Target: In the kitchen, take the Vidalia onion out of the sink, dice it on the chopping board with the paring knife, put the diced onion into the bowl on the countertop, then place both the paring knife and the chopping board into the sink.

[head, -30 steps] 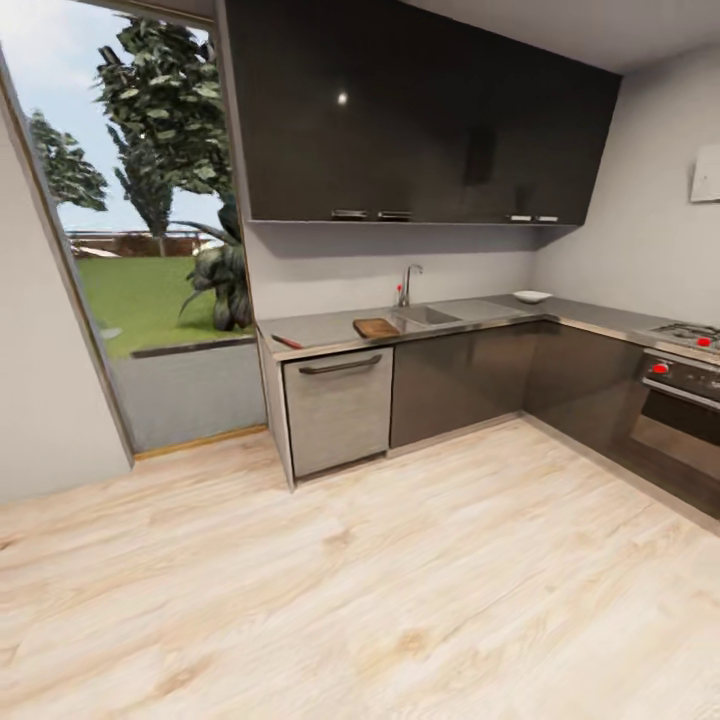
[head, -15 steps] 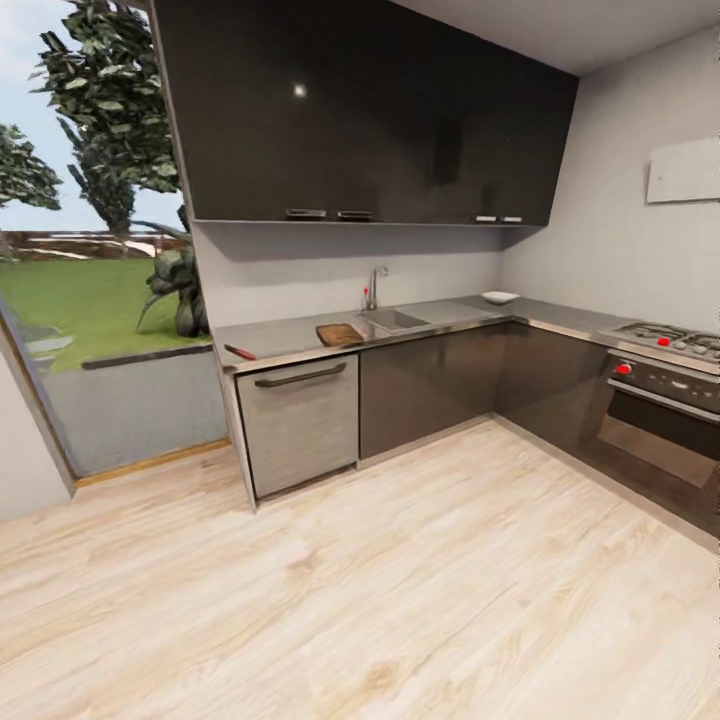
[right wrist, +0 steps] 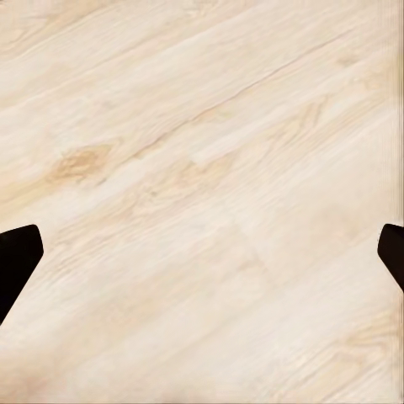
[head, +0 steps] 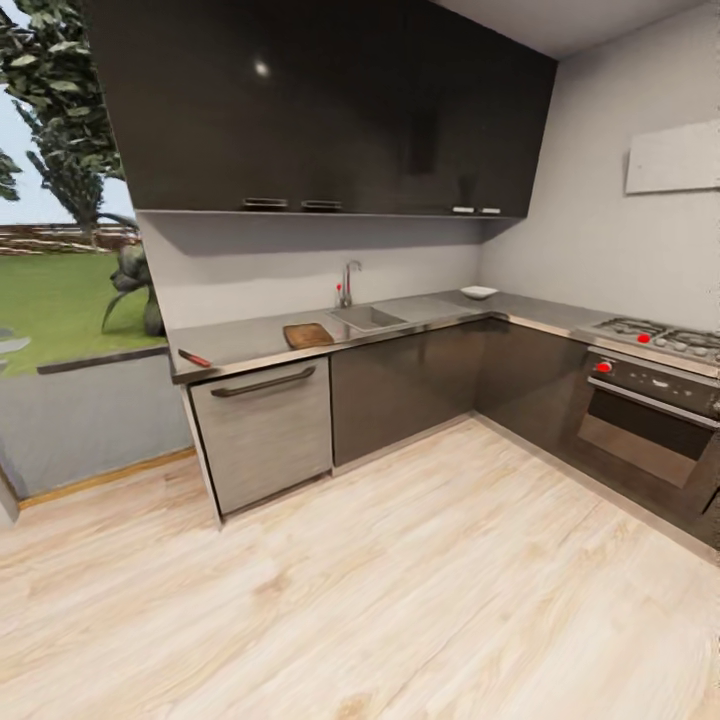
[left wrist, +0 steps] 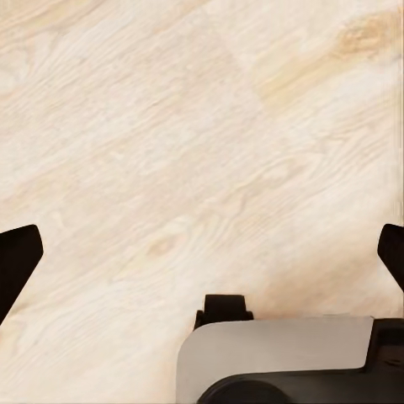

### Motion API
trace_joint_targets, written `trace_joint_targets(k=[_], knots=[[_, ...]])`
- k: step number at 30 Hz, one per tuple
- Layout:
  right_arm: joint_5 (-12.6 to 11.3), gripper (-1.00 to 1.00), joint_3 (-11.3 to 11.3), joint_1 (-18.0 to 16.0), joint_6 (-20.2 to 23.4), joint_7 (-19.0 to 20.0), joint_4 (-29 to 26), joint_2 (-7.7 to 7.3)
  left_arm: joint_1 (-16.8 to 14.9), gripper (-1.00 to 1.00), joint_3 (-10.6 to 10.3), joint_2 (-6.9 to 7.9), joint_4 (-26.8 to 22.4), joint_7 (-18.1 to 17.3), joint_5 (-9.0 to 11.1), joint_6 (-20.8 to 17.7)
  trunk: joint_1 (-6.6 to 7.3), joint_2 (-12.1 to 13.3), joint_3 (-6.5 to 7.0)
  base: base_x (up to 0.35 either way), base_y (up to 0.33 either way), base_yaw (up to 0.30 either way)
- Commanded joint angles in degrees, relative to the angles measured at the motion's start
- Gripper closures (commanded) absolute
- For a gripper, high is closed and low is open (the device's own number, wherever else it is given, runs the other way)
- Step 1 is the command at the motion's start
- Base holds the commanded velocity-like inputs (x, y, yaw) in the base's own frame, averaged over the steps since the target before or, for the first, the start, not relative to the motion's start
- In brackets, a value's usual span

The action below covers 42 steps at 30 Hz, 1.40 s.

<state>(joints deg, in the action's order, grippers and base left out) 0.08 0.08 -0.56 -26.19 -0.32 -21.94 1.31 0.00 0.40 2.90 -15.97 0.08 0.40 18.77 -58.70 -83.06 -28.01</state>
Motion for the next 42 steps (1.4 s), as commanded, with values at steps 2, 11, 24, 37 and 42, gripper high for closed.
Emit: trace_joint_targets(k=[2,11,24,37,42], knots=[[0.0,-1.0,0.0,0.0,-0.2,0.0,0.1,0.01,0.0,-1.0,0.0,0.0,0.0,0.0,0.0,0.1,-0.03,0.0,-0.22,0.294,-0.161,-0.11],[0.0,-1.0,0.0,-0.1,-0.3,0.0,0.1,0.02,0.0,-1.0,0.0,0.0,0.5,0.0,0.0,0.1,-0.03,0.0,-0.64,0.293,-0.161,-0.061],[0.0,-1.0,0.0,-0.1,-0.3,0.0,0.1,0.03,0.0,-1.0,0.0,0.0,0.6,0.0,0.0,0.1,-0.03,0.0,-0.65,0.294,-0.161,-0.002],[0.0,-1.0,0.0,-0.1,-0.3,0.0,0.1,0.08,0.0,-1.0,0.0,0.0,0.6,0.0,0.0,0.1,-0.03,0.0,-0.65,0.294,-0.161,0.12],[0.0,-1.0,0.0,0.0,-0.3,0.0,0.1,0.09,0.0,-1.0,0.0,0.0,0.6,0.0,0.0,0.1,-0.03,0.0,-0.65,0.294,-0.161,0.244]])
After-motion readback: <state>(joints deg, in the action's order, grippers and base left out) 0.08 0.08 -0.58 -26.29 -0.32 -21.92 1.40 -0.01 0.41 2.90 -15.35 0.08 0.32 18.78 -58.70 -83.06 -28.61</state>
